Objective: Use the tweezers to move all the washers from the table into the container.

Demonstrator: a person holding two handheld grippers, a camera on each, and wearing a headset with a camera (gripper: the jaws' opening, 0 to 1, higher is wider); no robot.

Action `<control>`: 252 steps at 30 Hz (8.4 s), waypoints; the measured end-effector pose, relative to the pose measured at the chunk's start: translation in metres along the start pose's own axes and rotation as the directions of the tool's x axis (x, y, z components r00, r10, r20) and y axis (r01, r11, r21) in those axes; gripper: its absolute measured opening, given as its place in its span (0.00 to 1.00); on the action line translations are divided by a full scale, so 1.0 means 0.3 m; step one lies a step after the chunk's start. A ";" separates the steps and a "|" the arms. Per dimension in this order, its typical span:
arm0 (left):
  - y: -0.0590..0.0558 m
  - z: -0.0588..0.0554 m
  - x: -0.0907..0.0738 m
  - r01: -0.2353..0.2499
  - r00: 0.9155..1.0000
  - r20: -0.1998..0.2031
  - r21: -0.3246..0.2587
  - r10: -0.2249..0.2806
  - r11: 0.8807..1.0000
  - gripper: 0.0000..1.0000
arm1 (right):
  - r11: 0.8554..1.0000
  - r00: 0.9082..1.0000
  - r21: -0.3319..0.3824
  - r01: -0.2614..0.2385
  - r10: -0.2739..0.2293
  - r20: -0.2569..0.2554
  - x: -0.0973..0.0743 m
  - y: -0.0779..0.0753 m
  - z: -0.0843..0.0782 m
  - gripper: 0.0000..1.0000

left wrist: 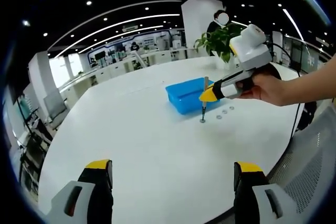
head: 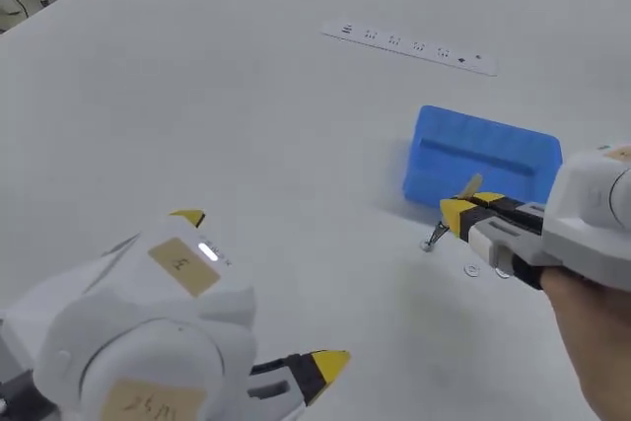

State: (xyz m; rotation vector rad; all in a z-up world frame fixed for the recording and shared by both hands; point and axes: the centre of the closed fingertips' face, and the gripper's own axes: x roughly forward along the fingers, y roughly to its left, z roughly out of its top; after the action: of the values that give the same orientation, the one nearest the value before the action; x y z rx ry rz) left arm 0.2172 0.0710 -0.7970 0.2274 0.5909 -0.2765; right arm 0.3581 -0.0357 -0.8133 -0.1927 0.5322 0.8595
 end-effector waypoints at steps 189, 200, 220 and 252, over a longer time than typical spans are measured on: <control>-0.019 0.013 -0.005 0.022 1.000 0.019 0.034 -0.022 0.999 0.97 | 0.992 0.994 -0.067 0.103 -0.101 0.029 -0.151 -0.125 0.099 0.00; -0.014 0.004 -0.001 0.013 1.000 0.005 0.041 -0.013 0.999 0.97 | 0.991 0.988 -0.037 0.127 -0.123 0.097 -0.107 -0.180 0.196 0.00; -0.029 -0.012 0.006 0.027 0.999 -0.021 0.073 -0.026 0.997 0.97 | 0.991 0.991 0.057 0.122 -0.125 0.050 0.015 -0.237 0.113 0.01; -0.014 -0.014 0.002 0.009 1.000 -0.021 0.054 -0.008 0.998 0.95 | 0.991 0.987 0.042 0.125 -0.128 0.092 -0.060 -0.234 0.151 0.02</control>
State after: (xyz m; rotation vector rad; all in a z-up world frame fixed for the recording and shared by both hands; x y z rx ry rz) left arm 0.2142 0.0680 -0.8014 0.2806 0.6056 -0.2986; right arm 0.4187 -0.0762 -0.7688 -0.1502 0.4416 0.7312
